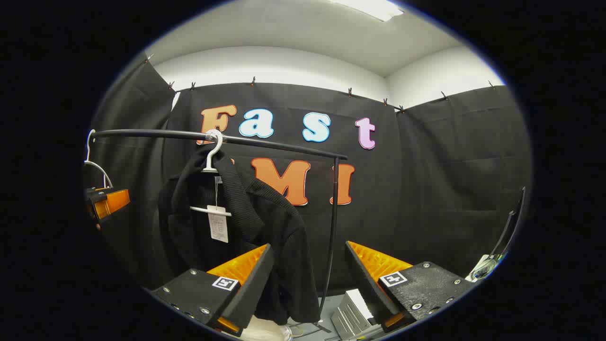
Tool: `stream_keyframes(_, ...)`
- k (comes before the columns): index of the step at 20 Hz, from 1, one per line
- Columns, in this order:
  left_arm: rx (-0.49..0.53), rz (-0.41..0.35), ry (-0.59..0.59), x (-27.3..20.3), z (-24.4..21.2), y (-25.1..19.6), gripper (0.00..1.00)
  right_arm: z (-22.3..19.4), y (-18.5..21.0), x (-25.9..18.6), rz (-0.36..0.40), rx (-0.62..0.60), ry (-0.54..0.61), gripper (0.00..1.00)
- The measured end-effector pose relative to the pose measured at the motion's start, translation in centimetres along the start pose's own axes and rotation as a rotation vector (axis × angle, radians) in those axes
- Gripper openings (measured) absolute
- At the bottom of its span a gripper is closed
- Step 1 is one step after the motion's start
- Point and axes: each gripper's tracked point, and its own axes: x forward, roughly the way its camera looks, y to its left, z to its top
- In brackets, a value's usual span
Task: Grasp the clothes on the hanger with both hands and then place them into the laundry hamper below.
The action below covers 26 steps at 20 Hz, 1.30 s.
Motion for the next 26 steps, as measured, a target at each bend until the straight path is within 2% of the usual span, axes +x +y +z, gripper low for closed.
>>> stream_keyframes(3,-0.004,0.007,0.0,0.1,0.1,0.2,0.93,0.0,0.2,0.4,0.002,0.002,0.001,1.0)
stream_keyframes(4,-0.005,0.005,0.0,0.2,0.0,0.2,0.93,0.0,0.2,0.4,0.002,0.002,0.0,0.93)
stream_keyframes(15,-0.004,-0.011,-0.005,0.7,-0.1,-0.7,0.93,-0.1,-0.5,0.5,-0.02,0.005,0.003,0.93)
stream_keyframes(24,0.015,0.005,-0.01,0.5,0.1,-0.4,0.93,-1.1,3.2,1.4,0.064,0.028,0.02,0.93)
stream_keyframes(25,0.016,0.009,-0.006,0.4,-0.1,-0.2,1.0,-1.3,3.6,1.6,0.073,0.027,0.024,0.93)
stream_keyframes(26,0.015,0.013,-0.003,0.4,-0.2,0.0,0.98,-1.4,4.0,1.7,0.081,0.026,0.027,0.93)
